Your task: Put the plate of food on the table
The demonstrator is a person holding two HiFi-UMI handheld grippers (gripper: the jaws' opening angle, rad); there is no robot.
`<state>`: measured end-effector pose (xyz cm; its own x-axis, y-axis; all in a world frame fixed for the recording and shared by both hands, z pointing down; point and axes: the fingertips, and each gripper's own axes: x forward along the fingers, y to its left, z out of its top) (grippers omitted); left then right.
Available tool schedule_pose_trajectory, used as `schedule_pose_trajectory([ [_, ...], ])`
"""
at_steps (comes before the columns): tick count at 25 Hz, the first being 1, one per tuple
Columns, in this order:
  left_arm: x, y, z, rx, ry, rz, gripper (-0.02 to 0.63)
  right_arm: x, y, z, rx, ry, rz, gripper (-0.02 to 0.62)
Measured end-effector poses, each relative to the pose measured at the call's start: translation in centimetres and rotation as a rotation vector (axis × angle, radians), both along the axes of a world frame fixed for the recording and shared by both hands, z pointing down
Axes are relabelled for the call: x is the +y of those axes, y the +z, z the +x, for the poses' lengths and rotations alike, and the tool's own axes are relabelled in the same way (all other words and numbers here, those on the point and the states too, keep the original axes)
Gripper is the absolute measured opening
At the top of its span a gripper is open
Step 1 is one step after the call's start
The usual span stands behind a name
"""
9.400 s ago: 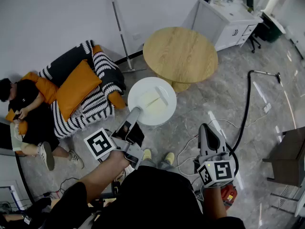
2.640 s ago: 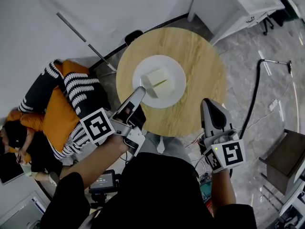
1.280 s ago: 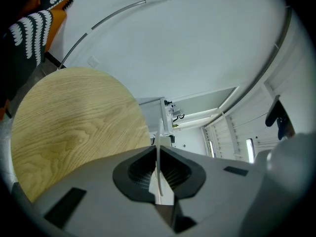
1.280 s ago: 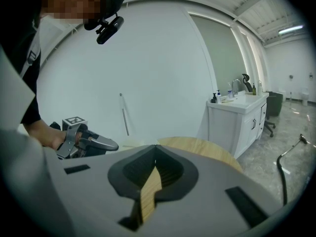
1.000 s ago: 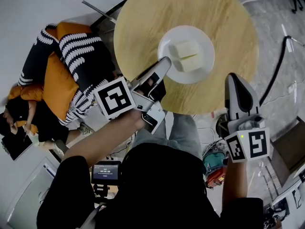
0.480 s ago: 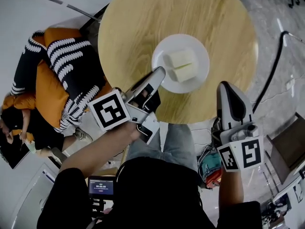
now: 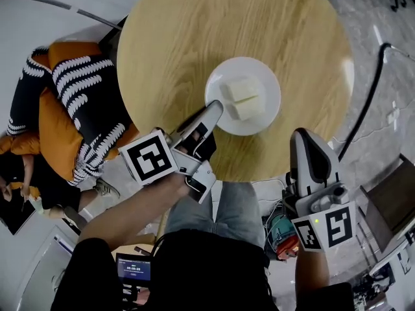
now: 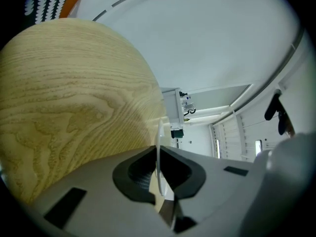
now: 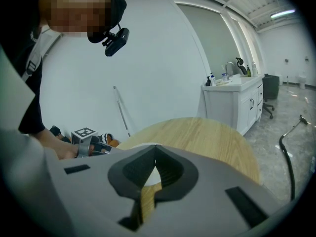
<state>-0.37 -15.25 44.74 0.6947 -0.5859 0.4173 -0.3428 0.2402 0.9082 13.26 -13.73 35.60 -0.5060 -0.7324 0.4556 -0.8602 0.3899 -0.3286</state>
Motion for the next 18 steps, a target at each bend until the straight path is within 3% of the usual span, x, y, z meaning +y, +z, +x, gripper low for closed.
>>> schedule_pose_trajectory([
  [18,0.6,1.5,-0.2,-0.024,0.003,-0.050,0.017,0.5,-0.1,-0.3,-0.024,0.014,-0.025,0.006],
])
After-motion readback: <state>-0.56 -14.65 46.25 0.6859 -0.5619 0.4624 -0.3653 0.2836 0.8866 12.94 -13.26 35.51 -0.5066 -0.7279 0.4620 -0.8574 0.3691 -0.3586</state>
